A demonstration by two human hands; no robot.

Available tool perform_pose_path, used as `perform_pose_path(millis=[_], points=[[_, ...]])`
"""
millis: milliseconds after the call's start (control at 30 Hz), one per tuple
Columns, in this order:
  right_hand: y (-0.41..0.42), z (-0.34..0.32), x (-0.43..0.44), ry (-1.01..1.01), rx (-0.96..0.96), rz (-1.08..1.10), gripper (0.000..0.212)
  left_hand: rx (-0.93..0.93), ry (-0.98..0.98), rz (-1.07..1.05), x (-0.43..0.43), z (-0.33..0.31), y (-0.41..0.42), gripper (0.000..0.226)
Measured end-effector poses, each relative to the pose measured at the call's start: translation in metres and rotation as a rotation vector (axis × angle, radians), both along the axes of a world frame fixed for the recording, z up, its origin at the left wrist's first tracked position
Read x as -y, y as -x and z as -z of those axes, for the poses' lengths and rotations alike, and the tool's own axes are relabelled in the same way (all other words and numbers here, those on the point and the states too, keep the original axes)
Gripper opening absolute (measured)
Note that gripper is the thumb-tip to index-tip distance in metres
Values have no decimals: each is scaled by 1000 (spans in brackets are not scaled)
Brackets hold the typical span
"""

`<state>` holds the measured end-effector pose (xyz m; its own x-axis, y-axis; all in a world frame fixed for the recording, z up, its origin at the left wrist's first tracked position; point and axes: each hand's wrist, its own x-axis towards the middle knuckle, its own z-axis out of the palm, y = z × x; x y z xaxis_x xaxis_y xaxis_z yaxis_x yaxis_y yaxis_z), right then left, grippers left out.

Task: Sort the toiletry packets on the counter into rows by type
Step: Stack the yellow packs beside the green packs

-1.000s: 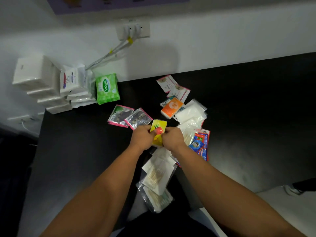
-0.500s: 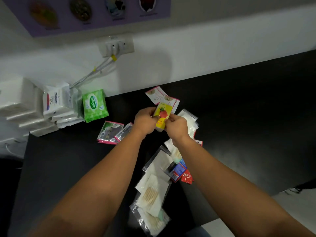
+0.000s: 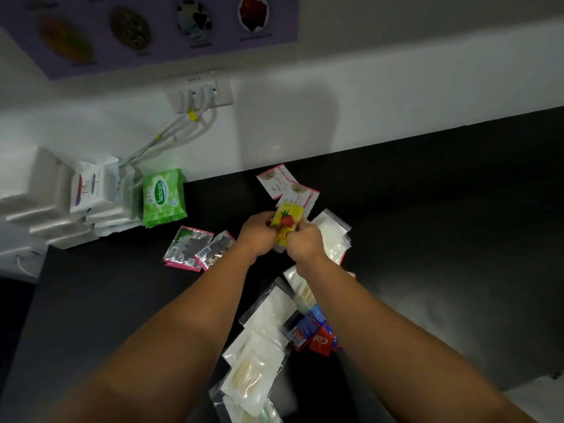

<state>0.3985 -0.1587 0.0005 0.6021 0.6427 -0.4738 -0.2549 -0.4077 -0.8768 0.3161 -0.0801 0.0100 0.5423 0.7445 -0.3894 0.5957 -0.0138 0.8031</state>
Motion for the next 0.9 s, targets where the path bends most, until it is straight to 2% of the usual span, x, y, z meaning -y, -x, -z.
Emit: perform_pose_path(millis=[100,233,367,433,500,633,900], points=[[2,6,0,-14,-35,56,14,76,17,-58,7,6,7,23],[8,13,0,-6,-37,72,19,117,-1,-105,14,16,18,35],[13,9,-12,-41,155,-49,22,210,-63,-188,12,15,28,31],[17,5,-25,-45,298,-159,16,252,-110,-263,6,11,32,33],[25,-1,-43,-46,362,-266,11,277,-157,-375,-4,8,37,35],[39,-6,-81,-22,325,-422,23,192,-208,-590,-34,9,50,24],[47,8,-121,-72,305,-547,21,40,-197,-652,-73,19,55,21]])
